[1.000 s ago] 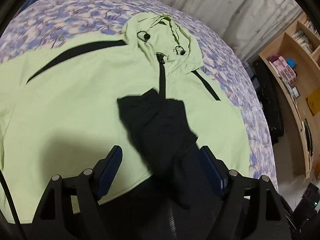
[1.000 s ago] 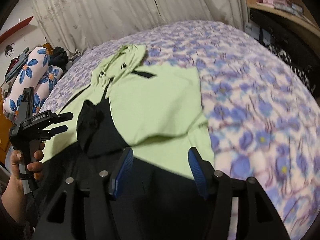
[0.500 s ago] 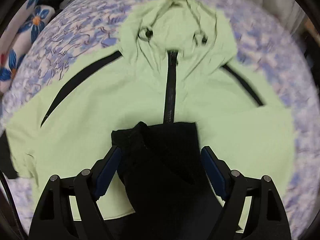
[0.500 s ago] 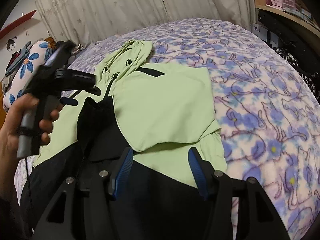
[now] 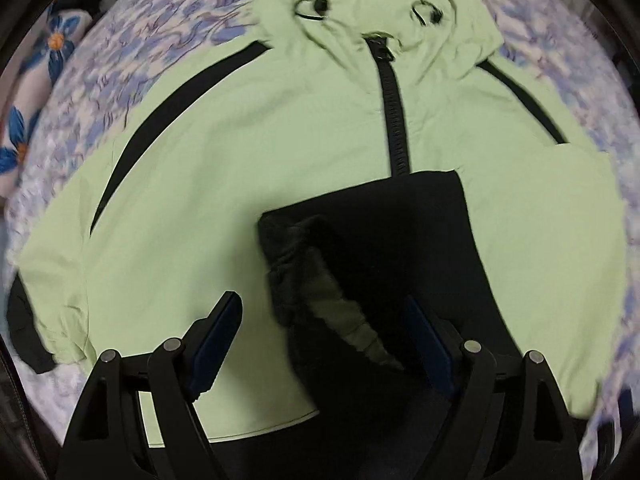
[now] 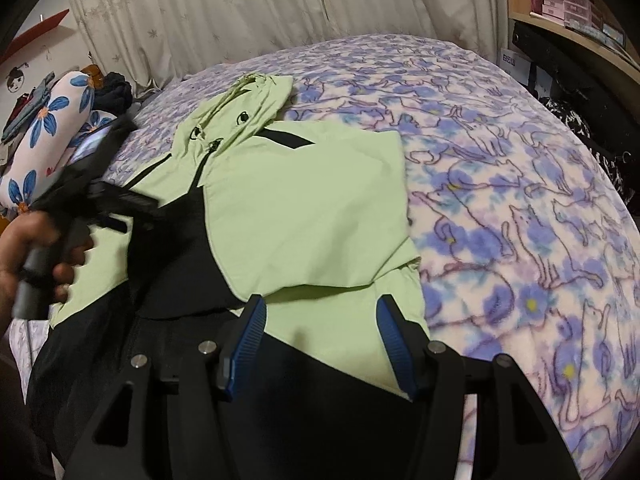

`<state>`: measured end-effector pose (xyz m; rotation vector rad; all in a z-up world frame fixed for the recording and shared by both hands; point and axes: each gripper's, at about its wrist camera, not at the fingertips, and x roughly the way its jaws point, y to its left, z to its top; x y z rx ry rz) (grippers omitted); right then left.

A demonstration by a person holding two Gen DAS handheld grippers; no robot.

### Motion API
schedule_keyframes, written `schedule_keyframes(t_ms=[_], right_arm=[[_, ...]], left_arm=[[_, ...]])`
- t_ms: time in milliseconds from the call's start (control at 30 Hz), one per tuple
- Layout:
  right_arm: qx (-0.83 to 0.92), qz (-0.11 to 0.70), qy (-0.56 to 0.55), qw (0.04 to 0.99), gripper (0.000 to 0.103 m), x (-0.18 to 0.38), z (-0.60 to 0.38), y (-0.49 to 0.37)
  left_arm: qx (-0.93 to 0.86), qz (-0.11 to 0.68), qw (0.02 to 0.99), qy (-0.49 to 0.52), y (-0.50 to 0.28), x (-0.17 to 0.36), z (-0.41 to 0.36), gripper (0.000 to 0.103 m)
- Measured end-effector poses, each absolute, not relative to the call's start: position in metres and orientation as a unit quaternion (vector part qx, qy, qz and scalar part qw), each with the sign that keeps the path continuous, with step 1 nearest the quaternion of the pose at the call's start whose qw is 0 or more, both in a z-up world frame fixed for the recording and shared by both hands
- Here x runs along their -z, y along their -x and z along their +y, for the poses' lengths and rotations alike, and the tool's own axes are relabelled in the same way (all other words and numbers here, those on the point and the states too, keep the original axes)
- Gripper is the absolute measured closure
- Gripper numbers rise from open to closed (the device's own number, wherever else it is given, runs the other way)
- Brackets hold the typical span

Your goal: Fold large clothes

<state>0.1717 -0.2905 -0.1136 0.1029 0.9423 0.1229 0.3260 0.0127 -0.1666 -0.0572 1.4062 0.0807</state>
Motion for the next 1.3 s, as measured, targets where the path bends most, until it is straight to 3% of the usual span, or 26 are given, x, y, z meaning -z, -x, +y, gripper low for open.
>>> schedule_keyframes(t_ms=[200, 500, 833, 1033, 1100, 1167, 1200, 1300], right_arm=[[-0.056, 0.456, -0.055, 0.886, 0.046, 0.115, -0.292, -0.177], [-0.057, 0.461, -0.047, 0.884, 0.046, 0.116, -0.285, -0.183], [-0.062, 0.458, -0.038, 0.886, 0.046, 0.114, -0.274, -0.187], [-0.06, 0.458, -0.022, 0.887, 0.046, 0.114, -0.268, -0.189], [-0.057, 0.459, -0.016, 0.886, 0.046, 0.114, -0.269, -0.193], [-0.054, 0.459, -0.012, 0.887, 0.046, 0.113, -0.271, -0.201], [-0.052, 0.458, -0.013, 0.887, 0.046, 0.113, -0.275, -0.208], [-0.044, 0.462, -0.032, 0.885, 0.046, 0.116, -0.291, -0.234]], left_arm=[[0.0, 0.629, 0.77, 0.105, -0.296, 0.159, 0.077, 0.021], [-0.005, 0.626, 0.768, 0.137, -0.271, 0.174, 0.139, 0.022], [0.076, 0.578, 0.776, 0.239, -0.258, 0.161, 0.154, 0.022], [0.098, 0.591, 0.765, 0.236, -0.271, 0.179, 0.133, 0.022], [0.097, 0.597, 0.763, 0.228, -0.273, 0.188, 0.124, 0.03], [0.093, 0.596, 0.771, 0.204, -0.28, 0.193, 0.113, 0.059], [0.097, 0.598, 0.771, 0.197, -0.282, 0.195, 0.109, 0.084], [0.087, 0.586, 0.788, 0.166, -0.287, 0.19, 0.1, 0.09]])
